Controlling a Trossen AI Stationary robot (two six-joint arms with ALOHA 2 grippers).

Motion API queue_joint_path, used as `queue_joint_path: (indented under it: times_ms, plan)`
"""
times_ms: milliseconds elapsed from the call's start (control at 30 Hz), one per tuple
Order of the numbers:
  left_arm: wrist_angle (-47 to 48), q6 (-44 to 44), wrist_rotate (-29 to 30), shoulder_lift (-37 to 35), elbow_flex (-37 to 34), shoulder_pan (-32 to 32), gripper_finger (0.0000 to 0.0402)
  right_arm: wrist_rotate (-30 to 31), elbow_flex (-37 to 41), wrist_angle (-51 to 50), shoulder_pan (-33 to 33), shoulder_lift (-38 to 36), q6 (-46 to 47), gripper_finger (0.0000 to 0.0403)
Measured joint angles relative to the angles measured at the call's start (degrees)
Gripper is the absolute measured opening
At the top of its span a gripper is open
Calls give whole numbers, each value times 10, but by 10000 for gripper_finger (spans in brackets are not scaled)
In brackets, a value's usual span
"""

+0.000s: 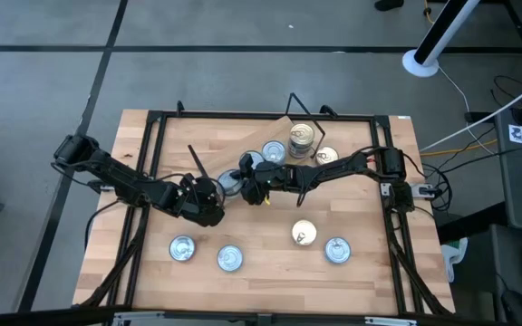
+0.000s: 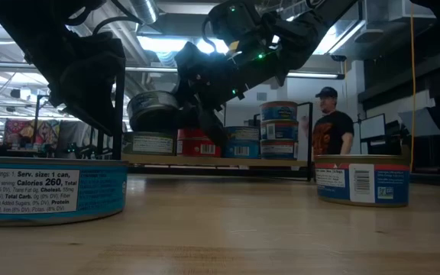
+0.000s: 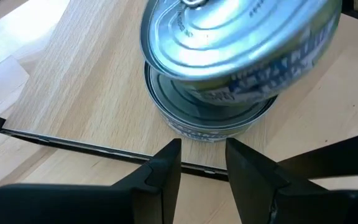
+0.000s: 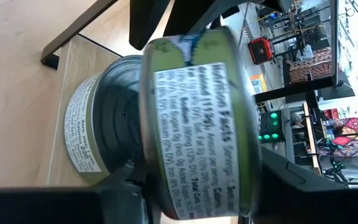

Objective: Stack canned seafood by type on shelf
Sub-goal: Stack the green tuna can on top of the green tuna can on the shelf

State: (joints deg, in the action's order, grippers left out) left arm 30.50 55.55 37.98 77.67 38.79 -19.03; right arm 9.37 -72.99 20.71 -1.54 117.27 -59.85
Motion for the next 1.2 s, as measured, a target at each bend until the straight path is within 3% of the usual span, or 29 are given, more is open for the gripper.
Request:
queue_joint_path:
  times_ms: [367,1200]
  plan:
    - [-3,0,-3,-2,-1,0,120,0,0,0,0,0,0,247]
    - [-13,-2,-33,-18,-2,-1,120,5,-8,-50,0,-3,0,250]
